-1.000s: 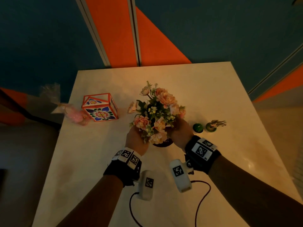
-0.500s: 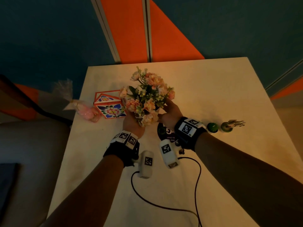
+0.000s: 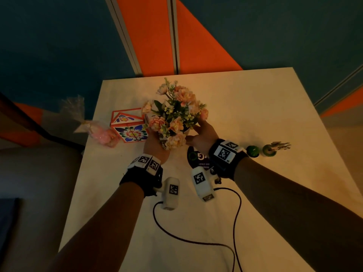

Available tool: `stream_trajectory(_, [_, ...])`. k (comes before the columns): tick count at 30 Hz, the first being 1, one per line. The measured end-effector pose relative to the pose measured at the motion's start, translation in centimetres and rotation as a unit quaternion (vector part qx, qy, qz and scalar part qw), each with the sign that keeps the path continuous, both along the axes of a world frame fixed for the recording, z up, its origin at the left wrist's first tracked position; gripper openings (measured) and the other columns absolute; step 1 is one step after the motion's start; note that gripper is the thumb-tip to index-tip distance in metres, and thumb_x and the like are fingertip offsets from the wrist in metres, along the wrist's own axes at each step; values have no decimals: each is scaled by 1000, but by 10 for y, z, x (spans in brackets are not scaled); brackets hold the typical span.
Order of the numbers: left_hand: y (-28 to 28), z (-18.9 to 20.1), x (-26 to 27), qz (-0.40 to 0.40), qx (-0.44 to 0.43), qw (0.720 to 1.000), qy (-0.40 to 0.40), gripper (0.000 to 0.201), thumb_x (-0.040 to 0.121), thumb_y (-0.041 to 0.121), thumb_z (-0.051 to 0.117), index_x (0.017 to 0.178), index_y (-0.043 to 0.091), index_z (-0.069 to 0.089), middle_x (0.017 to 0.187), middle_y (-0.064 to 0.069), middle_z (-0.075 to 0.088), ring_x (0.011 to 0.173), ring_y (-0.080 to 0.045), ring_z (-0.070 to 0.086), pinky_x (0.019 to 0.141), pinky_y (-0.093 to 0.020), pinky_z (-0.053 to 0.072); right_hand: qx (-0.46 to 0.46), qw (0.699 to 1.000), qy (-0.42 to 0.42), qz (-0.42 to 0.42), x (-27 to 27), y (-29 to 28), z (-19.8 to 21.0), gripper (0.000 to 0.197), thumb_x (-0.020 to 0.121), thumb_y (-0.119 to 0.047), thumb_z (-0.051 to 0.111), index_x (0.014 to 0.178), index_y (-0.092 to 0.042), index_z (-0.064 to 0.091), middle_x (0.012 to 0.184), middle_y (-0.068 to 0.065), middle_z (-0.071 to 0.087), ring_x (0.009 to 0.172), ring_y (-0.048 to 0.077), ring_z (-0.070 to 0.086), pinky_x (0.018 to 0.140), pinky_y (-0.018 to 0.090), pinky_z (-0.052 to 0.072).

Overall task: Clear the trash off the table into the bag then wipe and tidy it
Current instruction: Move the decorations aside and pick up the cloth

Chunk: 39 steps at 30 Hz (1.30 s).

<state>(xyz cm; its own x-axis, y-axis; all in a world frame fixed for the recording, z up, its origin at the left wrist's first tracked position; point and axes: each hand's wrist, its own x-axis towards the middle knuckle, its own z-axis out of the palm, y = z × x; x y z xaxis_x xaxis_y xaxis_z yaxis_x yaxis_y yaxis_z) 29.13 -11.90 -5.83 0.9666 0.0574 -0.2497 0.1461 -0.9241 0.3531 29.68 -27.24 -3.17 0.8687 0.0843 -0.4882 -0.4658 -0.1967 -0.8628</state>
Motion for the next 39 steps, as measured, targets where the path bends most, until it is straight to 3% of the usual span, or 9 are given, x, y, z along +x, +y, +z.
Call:
stream_trajectory(2, [5,-5,-5,39,-95,995,19,58,91,28,54,143,11,32,147,-16,36,133,-34,37,114,-41,27,-19,1000,-13,3,-10,-9,4,89,77,-8,74,149,-25,24,153,2,35,133,30,44,96,43,49])
stream_trajectory(4, [10,-6,-23,80,-165,983,-20,43,77,30,68,116,14,57,116,-18,63,105,-38,60,93,-52,49,-52,998,-34,20,-33,-27,9,71,79,-12,73,141,-23,40,144,2,46,116,30,59,94,49,52])
stream_trajectory(7, [-4,-2,-61,80,-175,981,-5,12,78,23,71,88,18,67,85,2,68,81,-22,67,77,-31,56,-122,991,-34,51,-76,-66,9,29,83,-11,69,110,-18,61,113,5,65,87,22,67,82,42,58])
stream_trajectory(10, [-39,10,-84,-43,-137,989,-19,6,82,22,68,86,18,68,77,9,63,69,-7,58,59,-3,40,-198,977,-19,75,-102,-105,9,12,87,-12,65,97,-19,63,96,1,66,75,18,65,67,30,55])
stream_trajectory(17, [-114,22,-58,-90,-155,983,-35,8,85,19,64,92,18,64,94,2,68,87,-14,63,80,-27,52,-237,969,-14,72,-123,-148,10,6,89,-16,64,95,-19,63,77,-9,61,66,13,63,65,27,51])
stream_trajectory(26, [-162,11,-34,-185,-81,979,34,60,84,19,64,139,26,40,137,-2,39,119,-25,51,98,-37,45,-299,945,-57,120,-125,-162,17,34,87,-15,65,119,-21,57,131,0,50,88,19,62,85,33,49])
stream_trajectory(30, [-177,4,-30,-219,-47,974,38,57,85,14,64,137,25,44,133,-5,41,120,-27,49,100,-38,44,-325,929,-82,156,-108,-158,16,51,89,-13,62,137,-18,46,146,8,40,114,27,57,101,37,44])
stream_trajectory(33, [-177,-1,-27,-211,-16,977,37,47,88,14,58,133,24,48,125,-7,45,116,-30,52,95,-42,47,-360,904,-92,211,-95,-152,11,60,91,-13,58,146,-20,33,159,3,17,145,25,26,114,37,33])
stream_trajectory(39, [-149,6,-6,-108,11,994,6,43,90,6,48,131,17,43,130,-11,40,114,-36,50,89,-45,48,-404,869,-41,282,-76,-135,11,72,93,-1,46,152,-25,12,161,2,-12,144,33,26,105,38,40])
